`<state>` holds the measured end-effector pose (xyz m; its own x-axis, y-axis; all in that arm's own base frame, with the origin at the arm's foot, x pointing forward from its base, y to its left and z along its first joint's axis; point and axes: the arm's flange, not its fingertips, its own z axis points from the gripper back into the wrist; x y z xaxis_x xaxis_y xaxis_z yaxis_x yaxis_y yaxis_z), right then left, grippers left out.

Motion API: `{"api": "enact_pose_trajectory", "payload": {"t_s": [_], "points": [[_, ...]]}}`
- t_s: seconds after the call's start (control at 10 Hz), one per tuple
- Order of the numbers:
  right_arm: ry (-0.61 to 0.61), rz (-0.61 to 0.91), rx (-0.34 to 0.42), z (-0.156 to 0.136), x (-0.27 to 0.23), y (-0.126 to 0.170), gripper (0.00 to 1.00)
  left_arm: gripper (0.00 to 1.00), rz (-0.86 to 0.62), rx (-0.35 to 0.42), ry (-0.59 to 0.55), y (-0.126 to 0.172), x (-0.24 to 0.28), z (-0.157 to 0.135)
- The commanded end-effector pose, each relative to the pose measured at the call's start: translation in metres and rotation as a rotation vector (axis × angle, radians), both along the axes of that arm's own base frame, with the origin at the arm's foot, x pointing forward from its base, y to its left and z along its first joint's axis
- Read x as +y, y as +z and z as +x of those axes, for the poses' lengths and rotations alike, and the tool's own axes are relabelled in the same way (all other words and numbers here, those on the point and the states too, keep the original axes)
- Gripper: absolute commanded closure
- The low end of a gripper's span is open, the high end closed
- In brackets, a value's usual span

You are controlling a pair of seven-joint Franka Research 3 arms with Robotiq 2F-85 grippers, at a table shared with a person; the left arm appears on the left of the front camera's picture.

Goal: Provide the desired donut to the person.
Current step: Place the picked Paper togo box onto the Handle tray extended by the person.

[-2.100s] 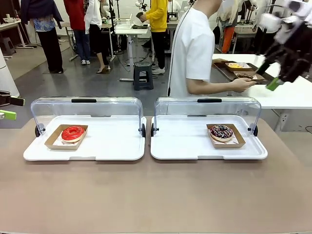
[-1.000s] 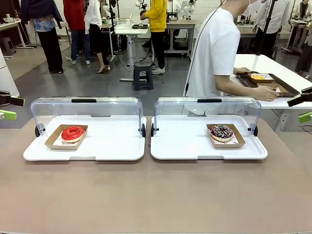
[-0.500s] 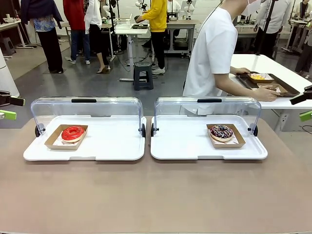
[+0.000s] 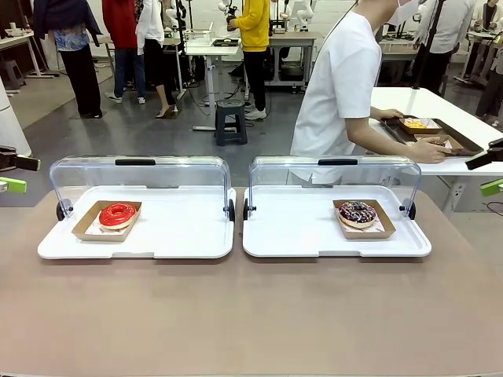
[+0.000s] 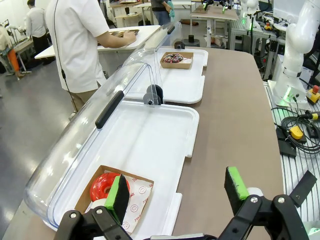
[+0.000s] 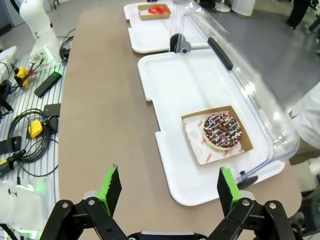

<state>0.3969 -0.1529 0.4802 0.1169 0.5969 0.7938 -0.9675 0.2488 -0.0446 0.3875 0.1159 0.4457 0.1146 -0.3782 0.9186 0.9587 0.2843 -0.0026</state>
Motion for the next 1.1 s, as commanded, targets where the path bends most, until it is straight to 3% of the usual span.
{"api": "enact_pose_trajectory", "payload": {"t_s": [0.0, 1.0], "points": [[0.009, 0.033, -0.036, -0.0042, 0.0011, -0.0039, 0.0, 0.0, -0.014, -0.01, -0.002, 0.0006, 0.0007, -0.0013], [0.004, 0.015, -0.01, 0.0, 0.0008, 0.0008, 0.0, 0.0, -0.014, -0.01, -0.002, 0.0006, 0.0007, -0.0013]]}}
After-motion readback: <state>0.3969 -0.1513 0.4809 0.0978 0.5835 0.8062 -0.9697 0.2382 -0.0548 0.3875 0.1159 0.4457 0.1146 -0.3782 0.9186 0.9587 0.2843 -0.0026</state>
